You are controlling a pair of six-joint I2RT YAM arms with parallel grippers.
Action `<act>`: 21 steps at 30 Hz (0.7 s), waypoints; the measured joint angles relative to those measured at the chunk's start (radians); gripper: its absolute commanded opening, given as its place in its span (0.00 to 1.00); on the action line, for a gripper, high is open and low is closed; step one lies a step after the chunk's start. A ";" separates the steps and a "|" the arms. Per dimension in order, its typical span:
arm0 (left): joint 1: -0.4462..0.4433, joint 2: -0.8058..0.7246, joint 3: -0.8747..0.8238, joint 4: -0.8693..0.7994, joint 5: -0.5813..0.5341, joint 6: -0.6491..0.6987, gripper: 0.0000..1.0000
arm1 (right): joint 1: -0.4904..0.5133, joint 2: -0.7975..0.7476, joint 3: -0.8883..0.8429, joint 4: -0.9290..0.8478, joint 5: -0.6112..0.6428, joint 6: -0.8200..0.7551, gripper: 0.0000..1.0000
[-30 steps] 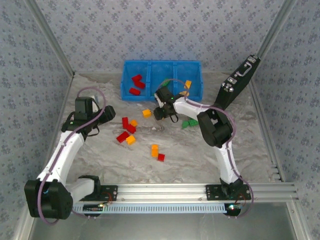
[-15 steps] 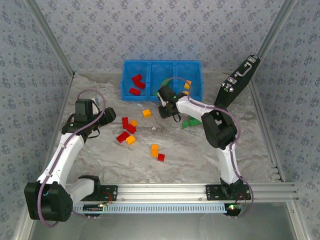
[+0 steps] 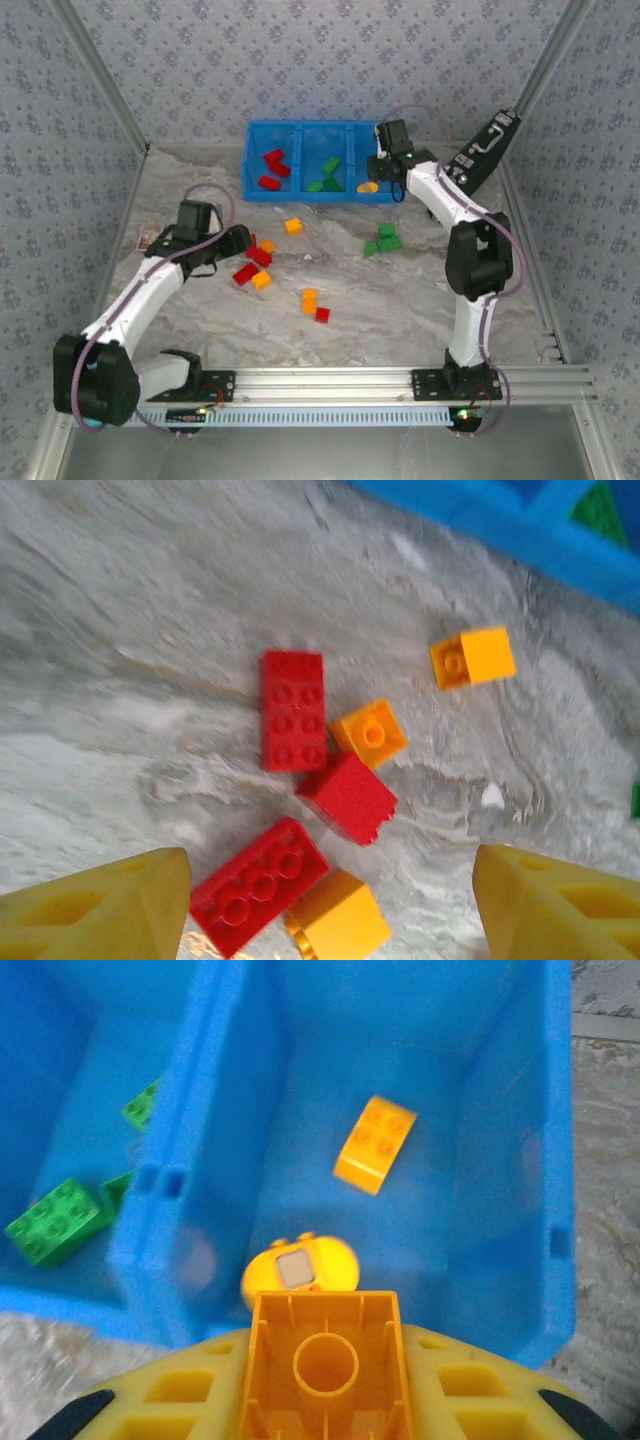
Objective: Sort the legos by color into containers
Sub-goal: Place the lego in the container.
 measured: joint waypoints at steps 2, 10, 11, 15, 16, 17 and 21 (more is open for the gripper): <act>-0.047 0.044 0.000 0.006 -0.011 -0.016 0.73 | -0.014 0.059 0.043 0.003 -0.009 0.000 0.25; -0.193 0.251 0.115 0.040 -0.068 -0.056 0.72 | -0.031 0.258 0.215 -0.014 -0.073 0.000 0.40; -0.204 0.276 0.140 0.046 -0.076 -0.056 0.72 | -0.031 0.262 0.216 -0.014 -0.080 -0.001 0.44; -0.229 0.374 0.250 0.060 -0.101 -0.045 0.72 | -0.031 0.249 0.187 0.028 -0.113 -0.011 0.65; -0.231 0.402 0.283 0.060 -0.109 -0.037 0.71 | -0.031 0.239 0.168 0.040 -0.120 -0.017 0.67; -0.231 0.433 0.318 0.061 -0.117 -0.026 0.72 | -0.034 0.230 0.152 0.047 -0.131 -0.023 0.67; -0.235 0.543 0.427 0.062 -0.137 0.007 0.71 | -0.037 0.191 0.108 0.068 -0.164 -0.036 0.67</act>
